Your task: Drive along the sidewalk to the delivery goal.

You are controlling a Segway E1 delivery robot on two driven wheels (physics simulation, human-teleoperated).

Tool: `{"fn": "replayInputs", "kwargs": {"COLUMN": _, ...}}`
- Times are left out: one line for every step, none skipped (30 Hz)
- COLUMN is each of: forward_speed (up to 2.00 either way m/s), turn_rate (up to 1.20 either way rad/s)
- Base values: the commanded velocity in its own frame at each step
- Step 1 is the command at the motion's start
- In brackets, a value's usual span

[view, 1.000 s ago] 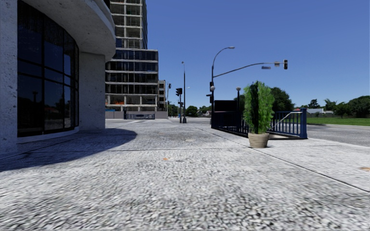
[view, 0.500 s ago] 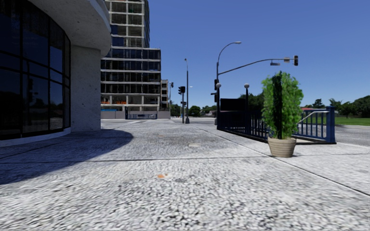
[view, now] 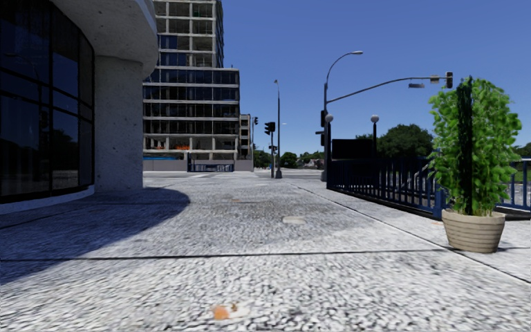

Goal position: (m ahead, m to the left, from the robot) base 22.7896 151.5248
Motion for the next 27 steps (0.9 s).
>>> {"fn": "replayInputs", "kwargs": {"forward_speed": 1.96, "turn_rate": 0.22}}
{"fn": "replayInputs", "kwargs": {"forward_speed": 1.96, "turn_rate": 0.22}}
{"fn": "replayInputs", "kwargs": {"forward_speed": 1.96, "turn_rate": 0.22}}
{"fn": "replayInputs", "kwargs": {"forward_speed": 1.96, "turn_rate": 0.22}}
{"fn": "replayInputs", "kwargs": {"forward_speed": 1.96, "turn_rate": 0.22}}
{"fn": "replayInputs", "kwargs": {"forward_speed": 1.96, "turn_rate": 0.22}}
{"fn": "replayInputs", "kwargs": {"forward_speed": 1.96, "turn_rate": 0.22}}
{"fn": "replayInputs", "kwargs": {"forward_speed": 1.96, "turn_rate": 0.22}}
{"fn": "replayInputs", "kwargs": {"forward_speed": 1.96, "turn_rate": 0.22}}
{"fn": "replayInputs", "kwargs": {"forward_speed": 1.96, "turn_rate": 0.23}}
{"fn": "replayInputs", "kwargs": {"forward_speed": 1.96, "turn_rate": 0.23}}
{"fn": "replayInputs", "kwargs": {"forward_speed": 1.96, "turn_rate": 0.24}}
{"fn": "replayInputs", "kwargs": {"forward_speed": 1.96, "turn_rate": 0.24}}
{"fn": "replayInputs", "kwargs": {"forward_speed": 1.96, "turn_rate": 0.24}}
{"fn": "replayInputs", "kwargs": {"forward_speed": 1.96, "turn_rate": 0.24}}
{"fn": "replayInputs", "kwargs": {"forward_speed": 1.96, "turn_rate": 0.24}}
{"fn": "replayInputs", "kwargs": {"forward_speed": 1.96, "turn_rate": 0.24}}
{"fn": "replayInputs", "kwargs": {"forward_speed": 1.96, "turn_rate": 0.24}}
{"fn": "replayInputs", "kwargs": {"forward_speed": 1.96, "turn_rate": 0.24}}
{"fn": "replayInputs", "kwargs": {"forward_speed": 1.96, "turn_rate": 0.24}}
{"fn": "replayInputs", "kwargs": {"forward_speed": 1.96, "turn_rate": 0.24}}
{"fn": "replayInputs", "kwargs": {"forward_speed": 1.96, "turn_rate": 0.24}}
{"fn": "replayInputs", "kwargs": {"forward_speed": 1.96, "turn_rate": 0.24}}
{"fn": "replayInputs", "kwargs": {"forward_speed": 1.96, "turn_rate": 0.24}}
{"fn": "replayInputs", "kwargs": {"forward_speed": 1.96, "turn_rate": 0.24}}
{"fn": "replayInputs", "kwargs": {"forward_speed": 1.96, "turn_rate": 0.24}}
{"fn": "replayInputs", "kwargs": {"forward_speed": 1.96, "turn_rate": 0.24}}
